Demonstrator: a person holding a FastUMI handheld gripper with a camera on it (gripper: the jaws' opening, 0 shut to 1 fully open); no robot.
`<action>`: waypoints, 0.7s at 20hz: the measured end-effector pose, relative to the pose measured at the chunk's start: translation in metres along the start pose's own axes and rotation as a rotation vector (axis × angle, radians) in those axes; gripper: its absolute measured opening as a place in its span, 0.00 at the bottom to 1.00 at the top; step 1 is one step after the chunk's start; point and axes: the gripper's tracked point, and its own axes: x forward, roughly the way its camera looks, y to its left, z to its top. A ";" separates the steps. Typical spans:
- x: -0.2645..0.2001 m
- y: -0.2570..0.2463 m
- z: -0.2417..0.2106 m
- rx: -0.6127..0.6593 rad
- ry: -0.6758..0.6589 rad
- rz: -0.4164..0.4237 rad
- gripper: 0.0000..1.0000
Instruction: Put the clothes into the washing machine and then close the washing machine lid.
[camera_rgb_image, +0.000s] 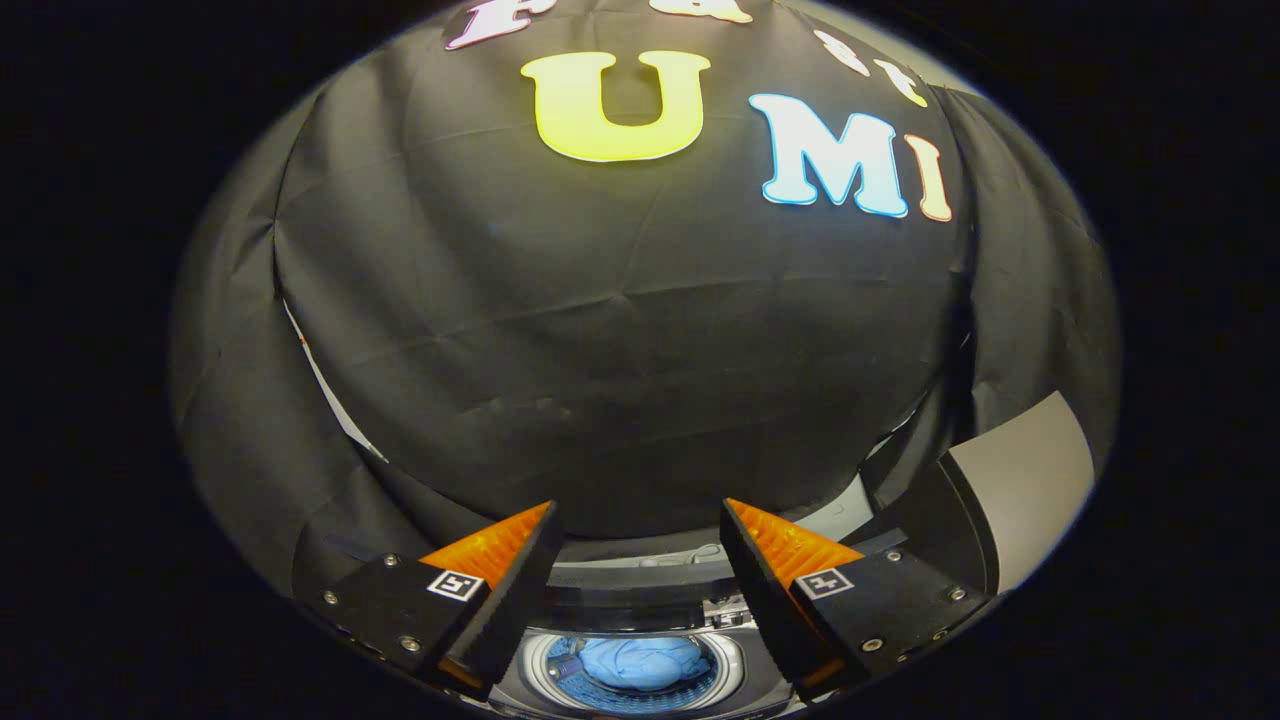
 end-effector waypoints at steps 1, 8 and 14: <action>0.001 0.001 -0.004 -0.001 0.007 0.000 0.97; 0.005 0.004 -0.013 -0.047 -0.017 0.015 0.98; -0.006 0.004 -0.018 -0.052 -0.031 0.042 0.98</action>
